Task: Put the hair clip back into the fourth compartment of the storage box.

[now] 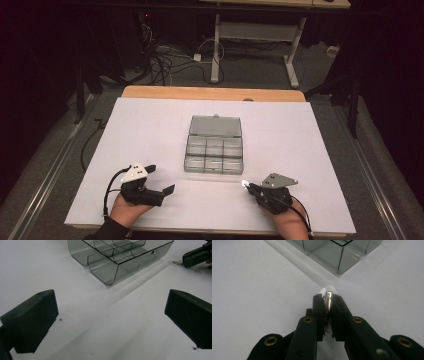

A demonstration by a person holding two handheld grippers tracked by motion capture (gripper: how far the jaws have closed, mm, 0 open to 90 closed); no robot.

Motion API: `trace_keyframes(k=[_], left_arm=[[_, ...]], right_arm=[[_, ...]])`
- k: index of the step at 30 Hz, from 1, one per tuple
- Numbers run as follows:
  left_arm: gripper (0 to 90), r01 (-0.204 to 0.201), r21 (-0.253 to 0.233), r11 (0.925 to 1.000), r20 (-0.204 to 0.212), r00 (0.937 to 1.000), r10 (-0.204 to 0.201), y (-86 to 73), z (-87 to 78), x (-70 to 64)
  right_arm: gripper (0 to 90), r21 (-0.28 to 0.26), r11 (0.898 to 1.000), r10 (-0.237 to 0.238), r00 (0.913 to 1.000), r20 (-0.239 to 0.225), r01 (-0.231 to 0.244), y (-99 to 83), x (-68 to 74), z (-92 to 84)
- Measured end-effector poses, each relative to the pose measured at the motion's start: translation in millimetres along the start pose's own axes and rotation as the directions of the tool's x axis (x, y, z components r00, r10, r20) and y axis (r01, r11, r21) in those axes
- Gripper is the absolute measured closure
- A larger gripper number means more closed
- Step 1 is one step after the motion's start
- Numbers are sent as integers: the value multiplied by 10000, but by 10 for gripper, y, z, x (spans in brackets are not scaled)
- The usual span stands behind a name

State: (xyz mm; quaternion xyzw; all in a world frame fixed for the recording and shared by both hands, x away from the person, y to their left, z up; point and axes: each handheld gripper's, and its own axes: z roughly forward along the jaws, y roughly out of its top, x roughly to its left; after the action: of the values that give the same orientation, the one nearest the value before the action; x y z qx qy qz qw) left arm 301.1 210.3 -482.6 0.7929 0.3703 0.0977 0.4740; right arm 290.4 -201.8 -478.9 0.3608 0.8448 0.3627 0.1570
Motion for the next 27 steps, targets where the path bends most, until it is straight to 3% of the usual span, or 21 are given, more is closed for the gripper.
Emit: trace_keyframes(k=[27], left_arm=[[0,-30,-1,10000,-6,10000,30,1,-5,2]], right_arm=[[859,-19,10000,44,9997,-249,-44,17,-29,-34]])
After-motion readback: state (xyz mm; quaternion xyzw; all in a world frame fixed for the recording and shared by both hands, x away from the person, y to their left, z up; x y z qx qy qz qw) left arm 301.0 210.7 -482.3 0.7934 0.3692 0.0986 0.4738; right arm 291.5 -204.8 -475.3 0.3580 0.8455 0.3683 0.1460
